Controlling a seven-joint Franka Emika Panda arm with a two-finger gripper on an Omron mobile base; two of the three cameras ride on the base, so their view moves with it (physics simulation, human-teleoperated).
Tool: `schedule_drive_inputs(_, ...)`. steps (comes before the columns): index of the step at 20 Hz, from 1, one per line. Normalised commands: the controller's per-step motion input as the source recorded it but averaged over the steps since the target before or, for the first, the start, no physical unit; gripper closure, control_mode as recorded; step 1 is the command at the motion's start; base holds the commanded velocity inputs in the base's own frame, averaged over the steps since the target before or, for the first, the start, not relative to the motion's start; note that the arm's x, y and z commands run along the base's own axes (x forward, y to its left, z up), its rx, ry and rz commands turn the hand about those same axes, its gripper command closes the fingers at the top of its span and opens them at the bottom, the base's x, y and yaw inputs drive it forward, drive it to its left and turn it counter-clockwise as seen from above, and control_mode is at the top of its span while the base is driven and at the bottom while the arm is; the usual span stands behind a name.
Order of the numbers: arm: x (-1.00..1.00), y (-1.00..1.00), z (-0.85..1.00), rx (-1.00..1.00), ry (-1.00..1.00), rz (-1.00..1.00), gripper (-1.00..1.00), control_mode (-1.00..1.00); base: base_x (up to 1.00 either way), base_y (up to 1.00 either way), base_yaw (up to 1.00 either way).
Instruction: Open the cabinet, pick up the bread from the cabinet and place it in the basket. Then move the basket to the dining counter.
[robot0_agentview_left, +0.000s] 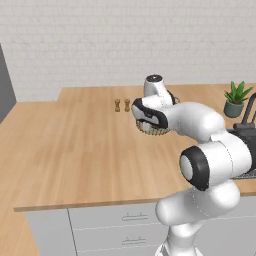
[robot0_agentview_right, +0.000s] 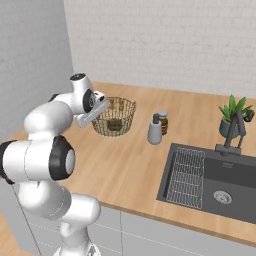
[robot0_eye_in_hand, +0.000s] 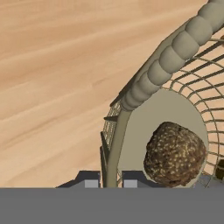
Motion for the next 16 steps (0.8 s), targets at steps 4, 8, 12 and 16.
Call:
schedule_drive_inputs(4,1.0,-0.12,-0.34,0.0,0.03,0.0,1.0,-1.0,0.0,0.0,0.0)
schedule_drive_inputs(8,1.0,-0.03,-0.6,0.0,0.04,0.0,1.0,-1.0,0.0,0.0,0.0)
schedule_drive_inputs(12,0.97,-0.19,-0.48,0.0,0.01,0.0,1.0,-1.0,0.0,0.0,0.0)
schedule_drive_inputs(16,0.54,-0.39,-0.48,0.0,0.01,0.0,1.0,-1.0,0.0,0.0,0.0)
